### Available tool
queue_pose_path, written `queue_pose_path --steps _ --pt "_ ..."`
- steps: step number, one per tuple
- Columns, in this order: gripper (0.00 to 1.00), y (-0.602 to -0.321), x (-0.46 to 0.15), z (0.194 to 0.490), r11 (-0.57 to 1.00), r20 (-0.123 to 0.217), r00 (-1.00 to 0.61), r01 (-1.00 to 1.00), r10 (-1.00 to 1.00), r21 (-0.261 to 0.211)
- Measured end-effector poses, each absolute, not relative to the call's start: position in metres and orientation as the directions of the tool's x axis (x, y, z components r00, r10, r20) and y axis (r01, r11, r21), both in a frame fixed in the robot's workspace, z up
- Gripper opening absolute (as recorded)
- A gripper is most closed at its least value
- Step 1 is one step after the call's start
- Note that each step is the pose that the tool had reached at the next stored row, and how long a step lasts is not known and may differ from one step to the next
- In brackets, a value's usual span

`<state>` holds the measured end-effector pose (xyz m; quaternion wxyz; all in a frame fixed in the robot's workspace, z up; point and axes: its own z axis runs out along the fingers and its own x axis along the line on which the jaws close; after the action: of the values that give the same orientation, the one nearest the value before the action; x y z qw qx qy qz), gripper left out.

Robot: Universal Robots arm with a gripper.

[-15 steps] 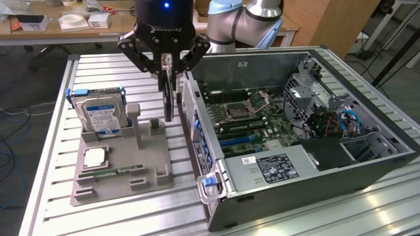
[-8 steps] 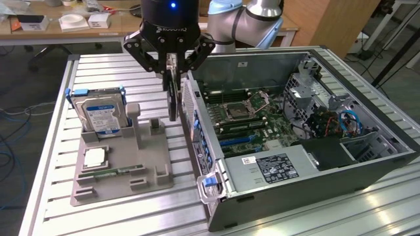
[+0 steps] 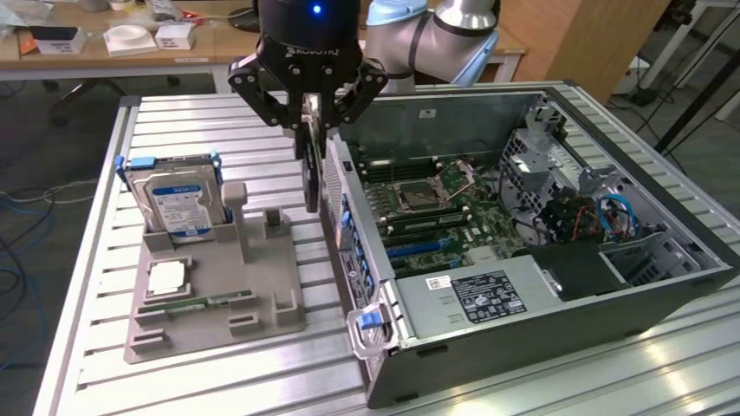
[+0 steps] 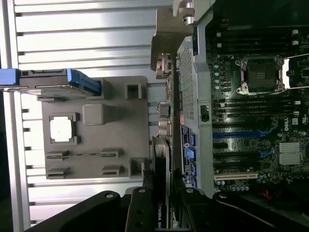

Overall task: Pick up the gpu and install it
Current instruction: 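Pick up the gpu and move the gpu toward the slot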

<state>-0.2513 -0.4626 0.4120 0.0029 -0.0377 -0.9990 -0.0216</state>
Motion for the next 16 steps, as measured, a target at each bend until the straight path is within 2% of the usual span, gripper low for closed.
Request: queue_pose_path --steps 16 --pt "0.26 -0.463 -0.235 0.412 0.996 0.007 -0.997 0.076 0.075 0.043"
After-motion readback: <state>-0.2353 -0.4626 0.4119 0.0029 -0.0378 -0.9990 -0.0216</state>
